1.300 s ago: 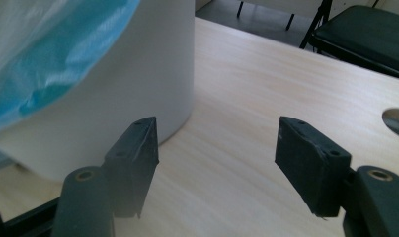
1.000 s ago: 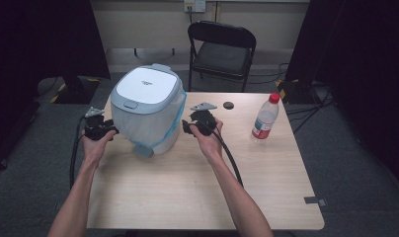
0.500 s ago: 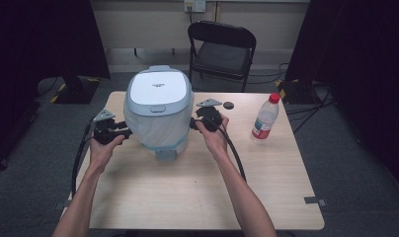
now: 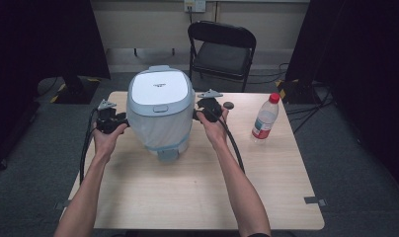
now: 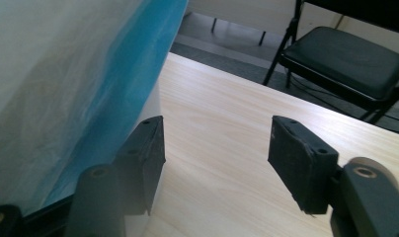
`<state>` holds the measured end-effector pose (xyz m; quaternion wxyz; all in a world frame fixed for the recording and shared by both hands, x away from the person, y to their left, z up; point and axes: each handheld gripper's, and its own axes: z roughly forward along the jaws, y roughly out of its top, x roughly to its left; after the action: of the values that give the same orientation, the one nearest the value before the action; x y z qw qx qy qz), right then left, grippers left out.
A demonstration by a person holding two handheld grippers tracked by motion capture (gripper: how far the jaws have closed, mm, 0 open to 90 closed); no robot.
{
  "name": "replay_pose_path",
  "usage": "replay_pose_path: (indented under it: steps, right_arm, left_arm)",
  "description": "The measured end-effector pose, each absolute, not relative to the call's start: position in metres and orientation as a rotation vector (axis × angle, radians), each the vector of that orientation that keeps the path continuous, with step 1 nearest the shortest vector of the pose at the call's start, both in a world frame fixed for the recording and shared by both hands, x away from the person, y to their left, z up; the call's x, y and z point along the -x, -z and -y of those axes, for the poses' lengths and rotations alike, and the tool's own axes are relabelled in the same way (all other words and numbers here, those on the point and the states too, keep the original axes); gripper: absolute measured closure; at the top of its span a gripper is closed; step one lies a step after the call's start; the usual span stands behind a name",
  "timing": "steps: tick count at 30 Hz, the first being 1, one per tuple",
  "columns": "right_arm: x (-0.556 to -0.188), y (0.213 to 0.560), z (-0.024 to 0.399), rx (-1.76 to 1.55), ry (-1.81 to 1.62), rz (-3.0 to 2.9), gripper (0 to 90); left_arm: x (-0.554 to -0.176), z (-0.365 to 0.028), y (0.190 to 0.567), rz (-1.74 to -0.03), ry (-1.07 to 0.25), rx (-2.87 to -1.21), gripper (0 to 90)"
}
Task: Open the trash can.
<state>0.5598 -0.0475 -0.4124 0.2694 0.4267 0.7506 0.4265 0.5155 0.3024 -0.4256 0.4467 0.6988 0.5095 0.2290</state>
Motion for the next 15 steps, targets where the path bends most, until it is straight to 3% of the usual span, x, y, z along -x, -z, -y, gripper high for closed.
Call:
replay_pose_path:
  steps: [2,4,5,7,10,15]
  right_arm:
    - [-0.56,0.414,0.049,-1.172,-1.195,-2.045,40.1]
    - [-0.559,0.413,0.048,-1.144,-1.191,-2.063,43.8]
    - [-0.559,0.413,0.048,-1.144,-1.191,-2.063,43.8]
    - [-0.557,0.411,0.049,-1.113,-1.187,-2.082,49.0]
    - [-0.551,0.411,0.05,-1.116,-1.218,-2.114,60.0]
    - [-0.544,0.409,0.053,-1.11,-1.213,-2.142,64.0]
  left_arm:
    - [-0.517,-0.295,0.429,-1.238,-0.521,-1.757,51.9]
    - [-0.515,-0.291,0.428,-1.237,-0.518,-1.761,61.5]
    - [-0.515,-0.291,0.428,-1.237,-0.518,-1.761,62.0]
    - [-0.513,-0.293,0.427,-1.218,-0.495,-1.746,61.7]
    - [-0.505,-0.288,0.424,-1.205,-0.508,-1.759,69.1]
    - [-0.497,-0.288,0.426,-1.17,-0.461,-1.756,74.9]
